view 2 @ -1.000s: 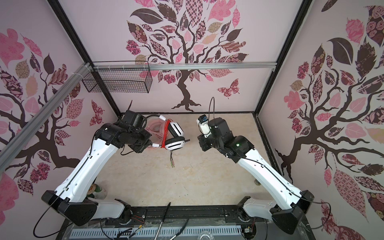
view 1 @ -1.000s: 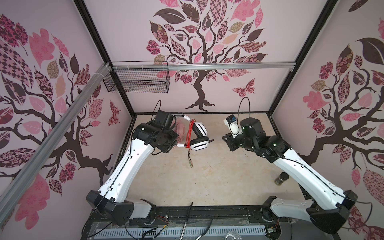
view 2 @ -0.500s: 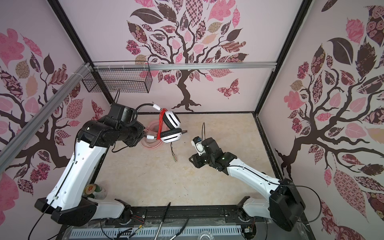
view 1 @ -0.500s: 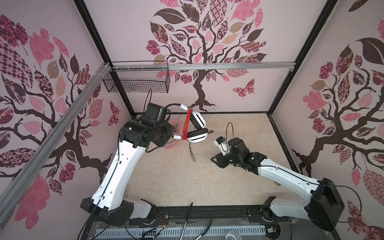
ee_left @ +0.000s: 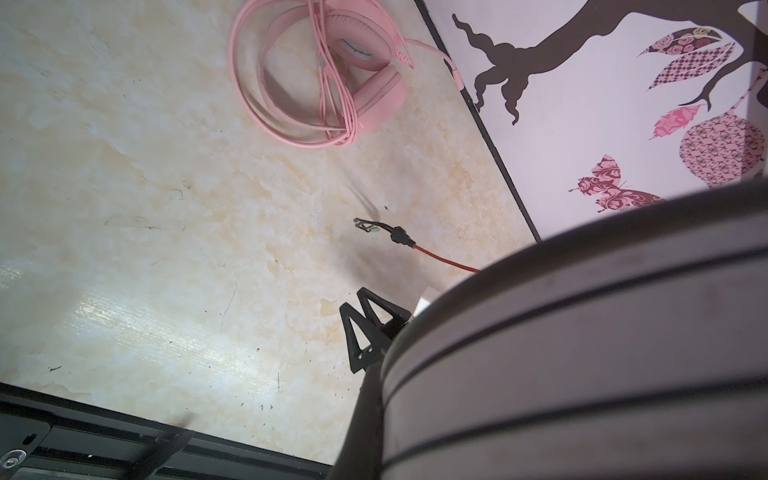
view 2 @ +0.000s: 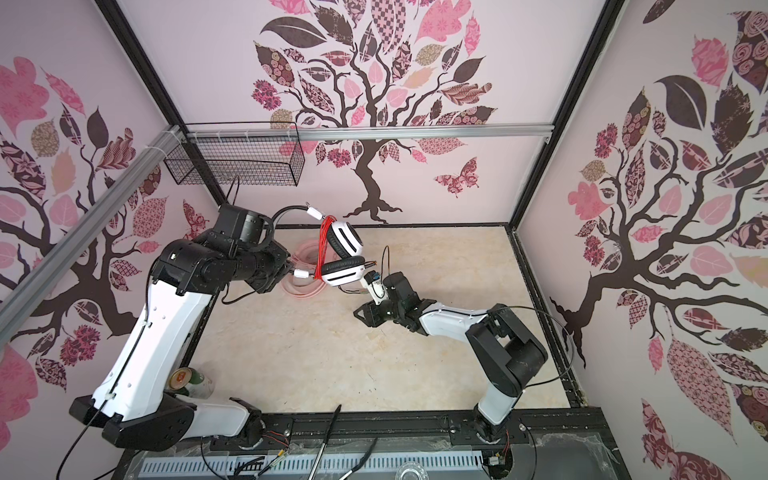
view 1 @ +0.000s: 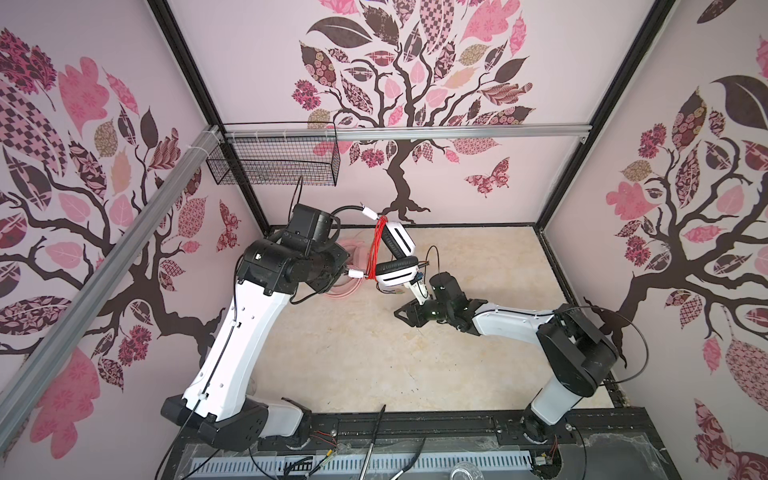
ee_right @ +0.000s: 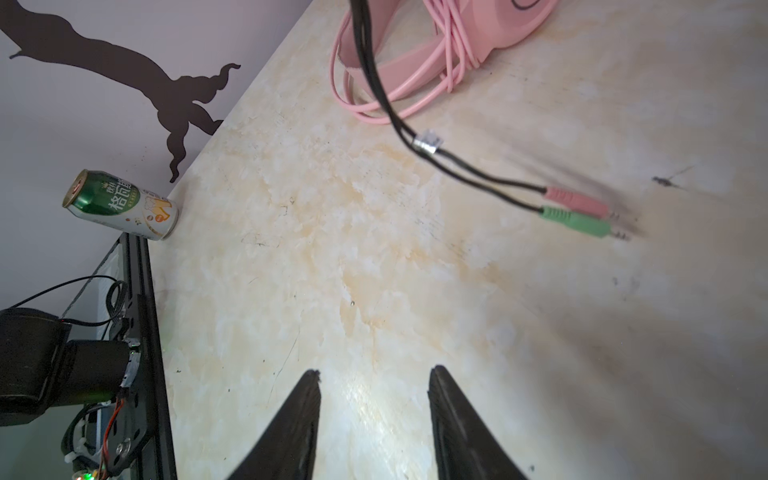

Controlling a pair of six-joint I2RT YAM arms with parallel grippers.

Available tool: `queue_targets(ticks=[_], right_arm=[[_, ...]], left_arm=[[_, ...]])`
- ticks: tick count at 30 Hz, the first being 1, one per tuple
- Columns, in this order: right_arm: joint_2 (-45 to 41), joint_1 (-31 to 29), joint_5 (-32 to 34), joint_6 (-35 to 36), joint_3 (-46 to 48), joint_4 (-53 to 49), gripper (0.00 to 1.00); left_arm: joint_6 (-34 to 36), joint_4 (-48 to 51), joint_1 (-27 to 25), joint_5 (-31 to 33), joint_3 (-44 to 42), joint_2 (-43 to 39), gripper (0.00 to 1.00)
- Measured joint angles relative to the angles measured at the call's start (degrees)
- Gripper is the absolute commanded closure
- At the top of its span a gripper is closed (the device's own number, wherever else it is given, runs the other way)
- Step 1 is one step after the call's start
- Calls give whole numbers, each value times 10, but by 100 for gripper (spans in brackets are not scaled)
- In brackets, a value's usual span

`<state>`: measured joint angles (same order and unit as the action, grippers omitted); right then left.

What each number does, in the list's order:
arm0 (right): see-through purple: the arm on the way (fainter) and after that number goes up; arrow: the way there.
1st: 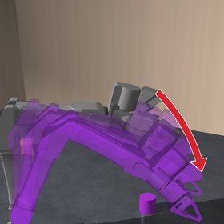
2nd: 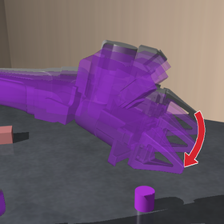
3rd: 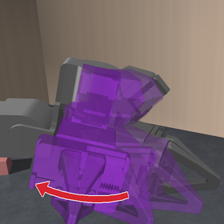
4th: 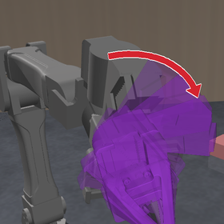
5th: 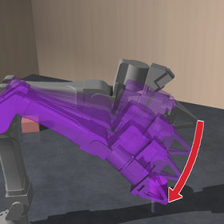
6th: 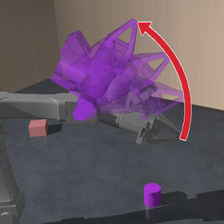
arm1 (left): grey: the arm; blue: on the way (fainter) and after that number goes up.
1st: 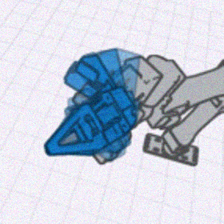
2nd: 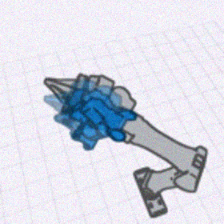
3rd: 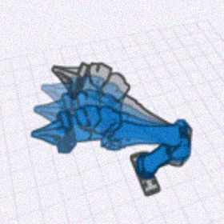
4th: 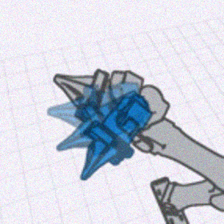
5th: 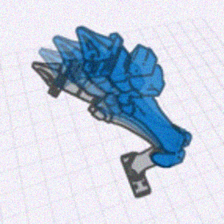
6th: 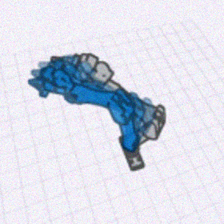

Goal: Wrap the headphones

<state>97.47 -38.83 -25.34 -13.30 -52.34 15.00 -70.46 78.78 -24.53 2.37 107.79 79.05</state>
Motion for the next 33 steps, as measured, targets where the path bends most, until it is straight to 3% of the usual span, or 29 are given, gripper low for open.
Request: queue_targets(ticks=[7, 21, 33], right_arm=[[29, 0, 9, 11, -51, -5, 54], [62, 0, 5, 14, -65, -8, 51], [174, 8, 61, 61, -168, -45, 44]], left_arm=[[0, 2, 0, -1, 0, 4, 100], [0, 2, 0, -10, 0, 5, 100], [0, 2, 0, -13, 0, 5, 100]])
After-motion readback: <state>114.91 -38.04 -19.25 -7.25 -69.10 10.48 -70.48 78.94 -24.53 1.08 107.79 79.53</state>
